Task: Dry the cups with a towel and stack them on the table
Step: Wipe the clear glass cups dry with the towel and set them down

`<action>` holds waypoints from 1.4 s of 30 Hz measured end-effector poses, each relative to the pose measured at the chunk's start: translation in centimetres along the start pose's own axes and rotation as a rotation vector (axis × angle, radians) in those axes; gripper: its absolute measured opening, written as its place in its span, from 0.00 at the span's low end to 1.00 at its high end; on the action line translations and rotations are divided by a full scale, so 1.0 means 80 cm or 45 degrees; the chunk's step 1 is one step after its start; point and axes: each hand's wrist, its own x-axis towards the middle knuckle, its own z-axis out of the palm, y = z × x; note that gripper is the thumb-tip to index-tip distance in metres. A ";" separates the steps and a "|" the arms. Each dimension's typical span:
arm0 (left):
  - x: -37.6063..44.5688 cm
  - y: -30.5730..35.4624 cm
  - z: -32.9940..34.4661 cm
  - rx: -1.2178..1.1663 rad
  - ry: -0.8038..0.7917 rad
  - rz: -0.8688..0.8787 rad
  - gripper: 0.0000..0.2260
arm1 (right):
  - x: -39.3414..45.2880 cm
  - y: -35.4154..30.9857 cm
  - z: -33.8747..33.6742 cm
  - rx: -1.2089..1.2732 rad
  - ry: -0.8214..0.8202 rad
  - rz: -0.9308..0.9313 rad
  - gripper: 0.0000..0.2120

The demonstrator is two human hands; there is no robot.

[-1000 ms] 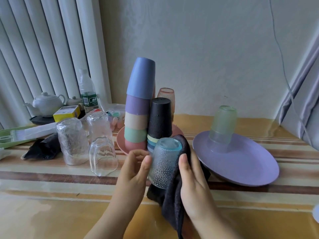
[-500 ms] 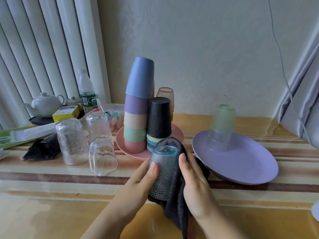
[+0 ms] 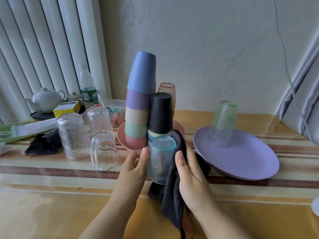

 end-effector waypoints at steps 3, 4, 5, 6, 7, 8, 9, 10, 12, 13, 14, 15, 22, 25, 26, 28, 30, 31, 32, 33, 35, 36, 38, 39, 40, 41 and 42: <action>-0.010 0.000 0.005 0.157 0.012 0.126 0.28 | 0.001 0.008 -0.003 -0.109 0.028 -0.070 0.12; -0.012 0.001 0.005 0.152 -0.041 0.097 0.31 | 0.003 0.012 -0.003 -0.163 0.014 -0.111 0.12; -0.014 0.002 0.005 0.130 -0.109 0.048 0.32 | 0.004 0.018 -0.004 -0.214 0.004 -0.147 0.12; -0.014 0.004 0.004 0.103 -0.162 0.006 0.32 | 0.005 0.020 -0.003 -0.255 -0.008 -0.158 0.13; -0.014 0.006 0.003 0.096 -0.183 -0.007 0.30 | 0.006 0.022 -0.002 -0.270 -0.022 -0.174 0.15; -0.014 0.008 0.002 0.096 -0.194 -0.008 0.27 | 0.005 0.024 -0.001 -0.282 -0.040 -0.180 0.17; -0.013 0.010 0.000 0.110 -0.192 0.002 0.25 | 0.004 0.024 0.000 -0.282 -0.059 -0.178 0.18; -0.012 0.011 -0.002 0.121 -0.193 0.018 0.23 | 0.004 0.025 0.000 -0.284 -0.066 -0.171 0.18; -0.012 0.014 -0.004 0.127 -0.244 0.048 0.24 | 0.004 0.019 -0.001 -0.264 -0.065 -0.148 0.17; -0.013 0.016 -0.004 0.129 -0.282 0.058 0.27 | 0.004 0.015 -0.003 -0.215 -0.066 -0.117 0.14; -0.014 0.015 -0.006 0.140 -0.308 0.055 0.30 | 0.004 0.012 -0.005 -0.158 -0.065 -0.070 0.12; -0.015 0.016 -0.005 0.154 -0.323 0.050 0.31 | 0.003 0.008 -0.007 -0.094 -0.063 -0.025 0.11; 0.001 0.010 -0.009 -0.162 -0.208 -0.055 0.36 | 0.004 0.027 -0.009 -0.039 -0.097 0.255 0.24; 0.004 0.015 -0.008 -0.322 -0.225 -0.236 0.37 | 0.001 0.021 -0.003 -0.005 -0.063 0.262 0.15; 0.006 0.013 -0.008 -0.290 -0.194 -0.267 0.37 | 0.001 0.021 -0.003 -0.008 -0.043 0.228 0.16; 0.004 0.009 -0.007 -0.134 -0.046 -0.233 0.33 | 0.001 0.021 0.000 0.006 -0.006 0.149 0.16; -0.002 0.006 -0.007 0.005 0.155 -0.043 0.31 | 0.001 0.019 0.003 0.004 0.011 0.084 0.15; -0.007 0.008 -0.004 0.070 0.177 0.059 0.33 | 0.000 0.017 0.005 -0.007 0.015 0.057 0.14; -0.013 0.009 0.001 0.123 0.162 0.131 0.32 | 0.000 0.017 0.005 -0.023 0.025 0.039 0.14; -0.018 0.011 0.003 0.171 0.118 0.161 0.31 | -0.001 0.015 0.007 -0.036 0.042 0.027 0.13; -0.023 0.013 0.008 0.243 -0.074 0.170 0.23 | -0.001 0.017 0.004 -0.048 0.095 0.019 0.13; -0.022 0.011 0.009 0.269 -0.182 0.160 0.19 | -0.001 0.018 0.002 -0.049 0.098 0.021 0.13; -0.020 0.008 0.005 0.310 -0.305 0.152 0.21 | 0.000 0.014 -0.001 -0.056 0.082 0.008 0.13; -0.019 0.010 0.003 0.295 -0.348 0.142 0.20 | 0.000 0.014 -0.003 -0.061 0.075 -0.015 0.12; -0.016 0.010 -0.001 0.273 -0.396 0.123 0.19 | 0.001 0.014 -0.005 -0.079 0.063 -0.053 0.10; -0.015 0.013 -0.004 0.253 -0.458 0.105 0.19 | 0.003 0.013 -0.007 -0.114 0.052 -0.094 0.10; -0.013 0.015 -0.008 0.245 -0.518 0.091 0.20 | 0.004 0.013 -0.009 -0.159 0.040 -0.128 0.10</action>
